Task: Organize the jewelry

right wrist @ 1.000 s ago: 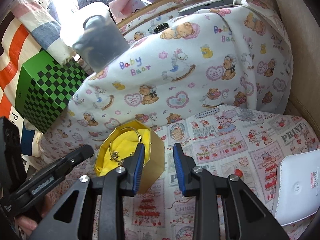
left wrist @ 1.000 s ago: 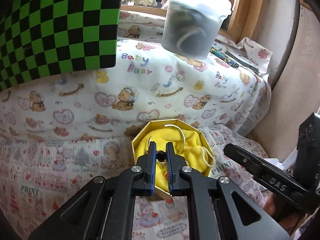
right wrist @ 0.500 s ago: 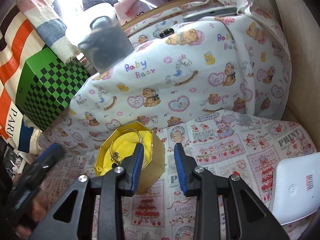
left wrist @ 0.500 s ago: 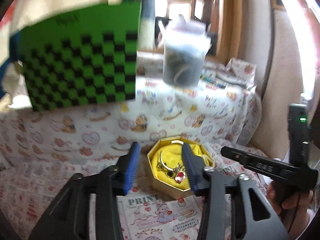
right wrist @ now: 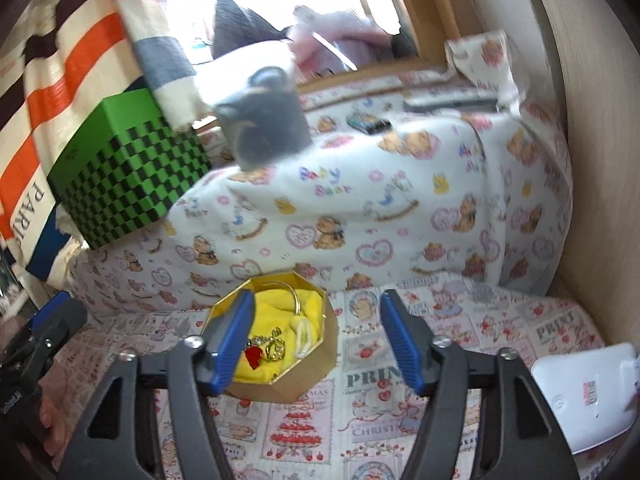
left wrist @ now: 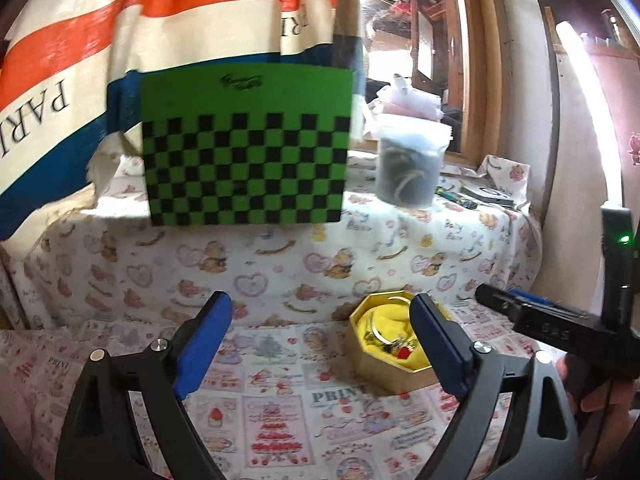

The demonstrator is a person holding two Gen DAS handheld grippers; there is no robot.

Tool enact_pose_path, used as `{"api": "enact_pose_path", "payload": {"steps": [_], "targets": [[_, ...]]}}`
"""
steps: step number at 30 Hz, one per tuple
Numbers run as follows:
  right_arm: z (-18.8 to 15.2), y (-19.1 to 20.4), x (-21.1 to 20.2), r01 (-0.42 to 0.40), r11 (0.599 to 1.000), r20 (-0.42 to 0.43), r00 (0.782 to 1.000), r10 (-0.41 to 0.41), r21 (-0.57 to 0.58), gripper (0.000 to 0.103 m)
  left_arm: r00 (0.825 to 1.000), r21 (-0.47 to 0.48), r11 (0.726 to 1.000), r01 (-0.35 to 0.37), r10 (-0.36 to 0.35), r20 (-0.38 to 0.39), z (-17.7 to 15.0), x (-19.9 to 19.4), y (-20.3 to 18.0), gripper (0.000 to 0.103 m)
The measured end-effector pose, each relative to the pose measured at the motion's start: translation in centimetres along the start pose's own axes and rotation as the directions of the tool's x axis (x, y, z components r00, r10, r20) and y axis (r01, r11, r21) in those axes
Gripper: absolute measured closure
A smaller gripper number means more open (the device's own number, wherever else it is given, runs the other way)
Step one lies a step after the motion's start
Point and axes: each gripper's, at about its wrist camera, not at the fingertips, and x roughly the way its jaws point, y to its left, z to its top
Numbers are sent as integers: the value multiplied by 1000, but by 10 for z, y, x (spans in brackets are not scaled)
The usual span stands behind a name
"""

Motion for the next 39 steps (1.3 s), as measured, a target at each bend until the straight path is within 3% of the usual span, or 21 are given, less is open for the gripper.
{"api": "enact_pose_path", "payload": {"steps": [3,5,9,13,23,29,39], "targets": [[-6,11,-6,41,998,72,997,-38,-41,21,1000,-31,999,-24,24,2,-9,3,11,8],[-9,16,-10,60,995,116,992,-51,-76,21,1000,-48,999,-12,12,8,-13,5,19,8],[-12,24,-14,86,989,164,984,-67,-117,6,999,-66,998,-15,18,46,-19,2,27,1],[-15,32,-16,104,982,193,979,-72,-159,0,998,-66,997,-44,47,45,-23,4,28,1],[-20,37,-19,151,975,239,965,-109,-164,0,992,-132,986,-105,114,58,-27,12,43,1],[-25,53,-19,190,950,260,958,-123,-248,0,988,-94,985,-142,147,47,-27,14,36,0],[-25,51,-19,186,953,255,959,-123,-241,0,981,-8,986,-168,168,93,-27,8,18,1]]}}
